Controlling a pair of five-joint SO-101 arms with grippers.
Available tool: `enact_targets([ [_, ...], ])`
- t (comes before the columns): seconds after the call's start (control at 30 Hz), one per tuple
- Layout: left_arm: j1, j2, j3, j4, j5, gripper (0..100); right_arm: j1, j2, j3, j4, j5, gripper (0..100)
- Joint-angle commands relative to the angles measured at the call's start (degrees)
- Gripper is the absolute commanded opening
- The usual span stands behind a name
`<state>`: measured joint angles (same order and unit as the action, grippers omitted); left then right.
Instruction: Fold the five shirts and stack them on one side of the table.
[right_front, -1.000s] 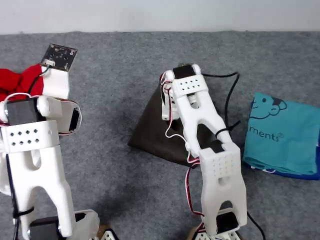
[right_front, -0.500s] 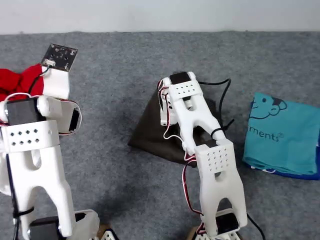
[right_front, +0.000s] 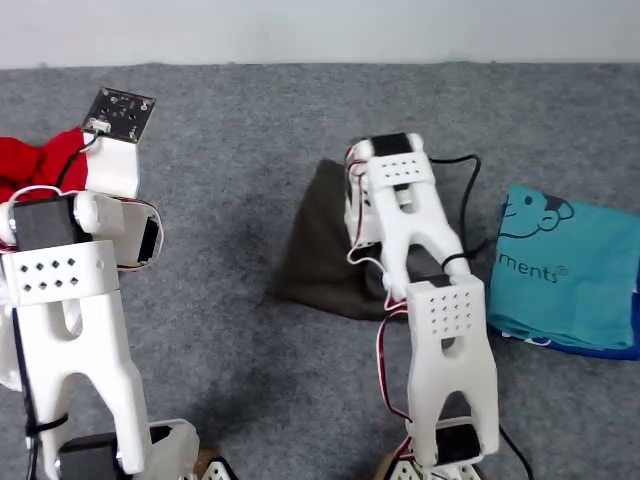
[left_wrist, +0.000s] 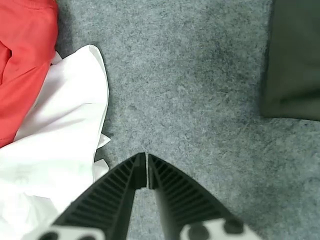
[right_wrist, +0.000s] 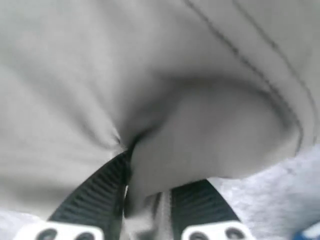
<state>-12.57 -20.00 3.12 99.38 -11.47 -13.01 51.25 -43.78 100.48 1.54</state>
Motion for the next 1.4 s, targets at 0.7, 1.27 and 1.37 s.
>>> enact_targets([
  [0.7, -0.3, -1.7, -0.4, -2.7, -0.5, 2, 13.4, -48.4, 14.4, 2.5, 24.5, 1.0],
  [1.27, -0.2, -1.7, -0.4, -2.7, -0.5, 2, 41.0, -30.4, 14.3, -7.2, 47.7, 1.5],
  [1.37, -0.1, -1.7, -0.4, -2.7, -0.5, 2, 43.1, -29.1, 14.3, -8.6, 49.1, 1.5],
])
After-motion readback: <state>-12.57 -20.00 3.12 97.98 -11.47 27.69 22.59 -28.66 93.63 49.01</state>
